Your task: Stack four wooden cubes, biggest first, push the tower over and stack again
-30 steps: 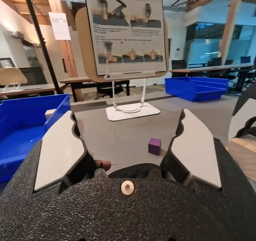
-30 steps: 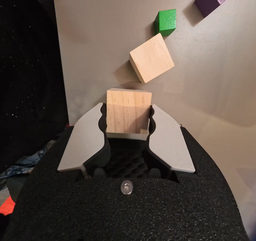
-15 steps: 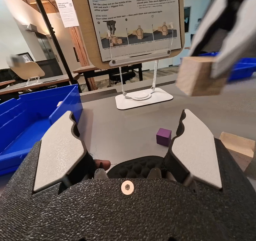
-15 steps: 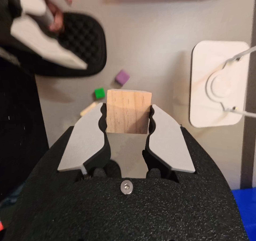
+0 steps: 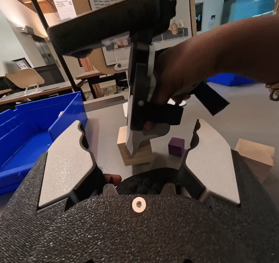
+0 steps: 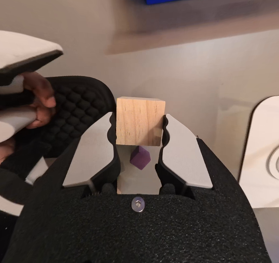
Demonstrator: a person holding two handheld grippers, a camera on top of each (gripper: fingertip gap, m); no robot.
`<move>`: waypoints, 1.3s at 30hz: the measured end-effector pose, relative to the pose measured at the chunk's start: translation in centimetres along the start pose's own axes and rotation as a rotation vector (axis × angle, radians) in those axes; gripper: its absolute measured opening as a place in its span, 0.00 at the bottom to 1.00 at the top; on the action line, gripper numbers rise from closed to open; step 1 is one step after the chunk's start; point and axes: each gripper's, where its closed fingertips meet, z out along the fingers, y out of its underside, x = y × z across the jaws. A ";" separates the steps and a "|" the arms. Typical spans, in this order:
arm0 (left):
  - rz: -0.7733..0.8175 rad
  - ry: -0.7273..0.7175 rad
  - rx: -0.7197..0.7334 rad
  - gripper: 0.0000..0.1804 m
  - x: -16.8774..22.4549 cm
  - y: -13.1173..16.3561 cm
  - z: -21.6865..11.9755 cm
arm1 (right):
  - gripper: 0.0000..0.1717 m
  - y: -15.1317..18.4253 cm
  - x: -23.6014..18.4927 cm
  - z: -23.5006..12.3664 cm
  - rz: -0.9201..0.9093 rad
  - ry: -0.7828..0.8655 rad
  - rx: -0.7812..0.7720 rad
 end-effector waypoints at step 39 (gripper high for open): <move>-0.045 0.017 0.014 0.68 -0.2 -0.1 -0.1 | 0.54 13.0 -5.5 -7.6 -0.456 -0.228 0.069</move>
